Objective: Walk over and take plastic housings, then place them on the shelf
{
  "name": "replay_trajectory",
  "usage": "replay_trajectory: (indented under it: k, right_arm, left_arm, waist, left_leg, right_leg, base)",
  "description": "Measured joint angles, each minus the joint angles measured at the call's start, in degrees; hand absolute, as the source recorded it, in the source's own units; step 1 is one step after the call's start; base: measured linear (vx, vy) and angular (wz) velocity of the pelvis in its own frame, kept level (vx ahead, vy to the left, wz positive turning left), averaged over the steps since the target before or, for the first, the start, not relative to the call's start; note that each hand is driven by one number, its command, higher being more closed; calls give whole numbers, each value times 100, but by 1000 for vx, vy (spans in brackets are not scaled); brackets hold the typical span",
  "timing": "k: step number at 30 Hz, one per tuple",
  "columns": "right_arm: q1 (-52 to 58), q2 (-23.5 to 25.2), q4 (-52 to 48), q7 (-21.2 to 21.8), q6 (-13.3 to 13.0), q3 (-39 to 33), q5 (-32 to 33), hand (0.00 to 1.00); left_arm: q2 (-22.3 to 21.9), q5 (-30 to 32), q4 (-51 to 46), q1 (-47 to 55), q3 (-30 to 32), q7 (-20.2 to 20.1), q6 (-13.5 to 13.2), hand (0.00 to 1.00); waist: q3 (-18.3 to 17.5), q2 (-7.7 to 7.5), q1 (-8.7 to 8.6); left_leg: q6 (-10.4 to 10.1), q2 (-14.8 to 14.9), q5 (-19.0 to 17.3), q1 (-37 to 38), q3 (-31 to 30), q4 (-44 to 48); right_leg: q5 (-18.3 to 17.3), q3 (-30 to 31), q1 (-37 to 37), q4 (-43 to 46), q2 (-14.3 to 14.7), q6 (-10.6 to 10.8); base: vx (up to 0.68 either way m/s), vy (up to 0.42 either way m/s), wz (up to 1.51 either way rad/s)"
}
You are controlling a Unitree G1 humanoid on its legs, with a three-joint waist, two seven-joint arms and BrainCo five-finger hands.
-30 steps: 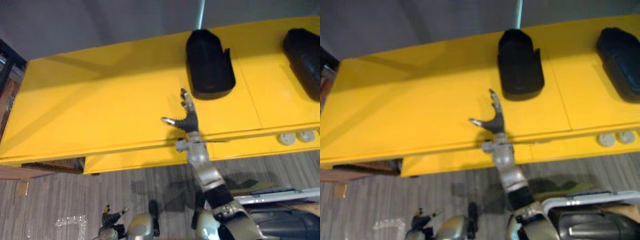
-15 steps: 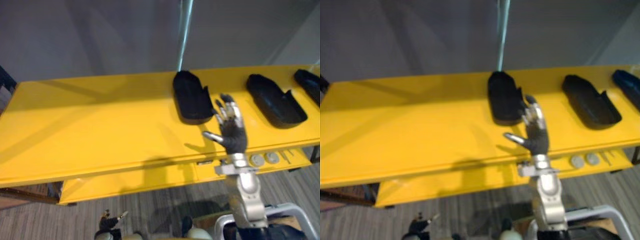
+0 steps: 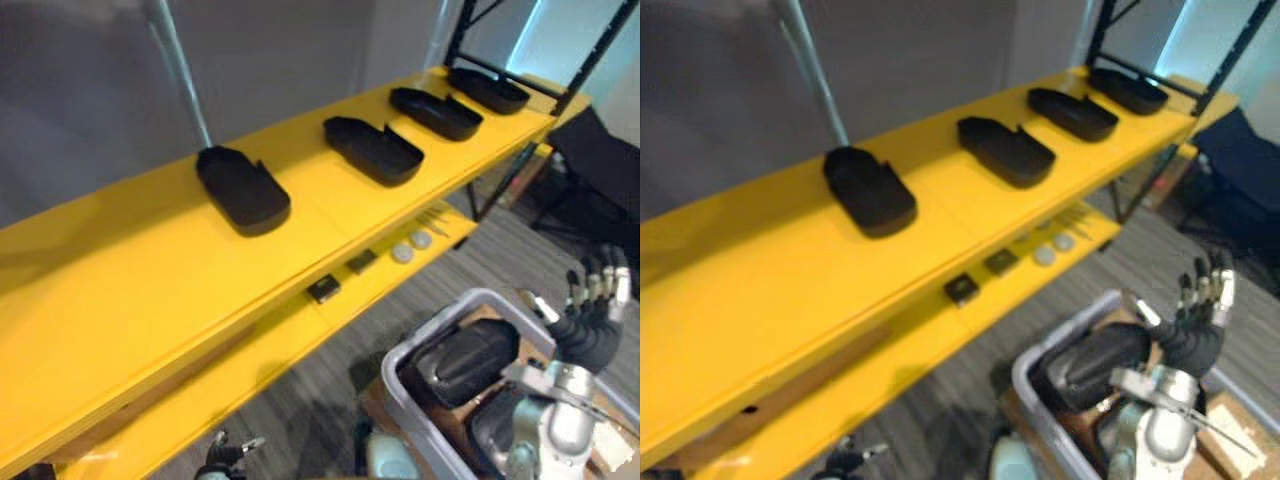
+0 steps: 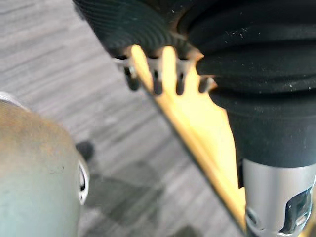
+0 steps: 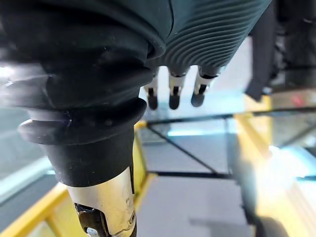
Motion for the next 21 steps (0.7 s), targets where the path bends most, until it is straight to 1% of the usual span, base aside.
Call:
replay_trajectory:
  k: [1,2,4,6,8,9,10,11,12,13,14,15,16,17,18,21]
  right_arm:
    - [-6,-2,0,-35,2,-7,-4,0]
    - [-12,-5,0,-45,4,-36,-67,0]
    - [-80,-97,5,-44,10,-38,-213,0]
    - [-197,-163,8,-42,10,-32,-215,0]
    - [-307,-218,75,-41,9,68,-215,0]
    - [-429,-250,126,-40,5,228,-211,0]
    - [-530,-341,224,-34,1,491,-206,0]
    - [-602,-407,289,-29,-3,644,-203,0]
    - [-791,-576,448,-19,-14,1001,-200,0]
    - [-852,-614,489,-18,-14,1058,-199,0]
    - [-1072,-672,595,-18,-15,1263,-185,0]
    - [-1174,-663,664,-18,-25,1366,-139,0]
    - [-1206,-649,714,-16,-27,1419,-88,0]
    - [-1184,-644,732,-17,-31,1418,-10,0]
    - [-1193,-690,740,-17,-33,1406,25,0]
    - [-1273,-709,764,-12,-33,1600,18,0]
  left_arm:
    - [-30,1,-42,7,0,0,-5,0]
    - [-60,17,-82,3,2,5,-6,0]
    - [-111,68,-132,36,12,84,-5,0]
    - [-184,143,-153,49,22,121,-7,0]
    - [-221,183,-239,77,20,131,-17,0]
    - [-209,177,-282,74,68,145,-33,0]
    - [-226,172,-346,79,262,185,-77,0]
    - [-250,150,-392,84,363,201,-98,0]
    - [-351,104,-534,160,595,211,-219,0]
    - [-382,107,-560,178,650,209,-237,0]
    - [-418,20,-623,214,753,222,-272,0]
    - [-414,-98,-655,278,903,267,-299,0]
    - [-385,-113,-668,324,983,319,-299,0]
    - [-357,-117,-635,338,1116,376,-295,0]
    - [-331,-117,-619,365,1143,430,-297,0]
    - [-378,-107,-648,506,1121,478,-270,0]
  waist:
    - [2,69,2]
    - [-4,131,1]
    - [9,245,30]
    - [58,308,34]
    - [64,313,63]
    - [113,261,140]
    - [154,193,235]
    - [162,179,310]
    - [168,212,469]
    - [163,256,498]
    - [210,403,571]
    - [255,454,656]
    - [235,491,671]
    - [313,364,600]
    - [371,337,607]
    - [384,355,609]
  left_leg:
    - [-32,36,26,-42,-63,-21]
    - [-92,82,88,-122,-86,-20]
    - [-113,110,172,-296,-94,-57]
    - [-115,105,173,-271,-101,-61]
    - [-99,100,165,-272,-242,57]
    - [-2,101,107,-344,-617,409]
    - [120,88,35,-564,-1280,1067]
    - [169,58,-1,-713,-1699,1469]
    - [288,-34,-329,-1113,-2889,2251]
    - [288,-66,-396,-1176,-3139,2354]
    - [280,-164,-563,-1311,-4098,2648]
    - [225,-347,-730,-1263,-4906,2727]
    - [236,-428,-740,-1263,-5118,2720]
    - [247,-614,-751,-1289,-5297,2743]
    - [157,-638,-891,-1271,-5276,2744]
    - [17,-649,-1197,-1228,-5230,2716]
  right_leg:
    - [122,-27,55,-268,81,-17]
    - [351,-45,138,-608,172,-23]
    - [733,-48,218,-1158,306,-107]
    - [781,-20,289,-1288,343,-107]
    - [787,120,292,-1318,354,-100]
    - [790,299,297,-1312,351,-98]
    - [795,554,290,-1299,339,-96]
    - [783,718,270,-1283,325,-113]
    - [724,1165,120,-1220,413,-122]
    - [723,1265,75,-1204,460,-122]
    - [724,1574,-38,-1154,633,-125]
    - [730,1860,-163,-1110,768,-116]
    - [765,1931,-217,-1112,780,-65]
    - [884,2069,-292,-1094,735,86]
    - [951,2132,-354,-1009,678,149]
    - [951,2240,-596,-726,752,148]
  base:
    - [39,-133,13]
    - [81,-108,4]
    - [91,-84,-5]
    - [60,-3,-12]
    - [39,20,-33]
    - [12,0,-76]
    - [-2,-9,-94]
    - [-41,72,-145]
    - [-49,118,-124]
    - [-65,202,-163]
    - [-58,214,-149]
    - [-50,226,-149]
    - [-17,215,-90]
    - [-1,188,-33]
    - [-5,203,-16]
    - [-11,265,-26]
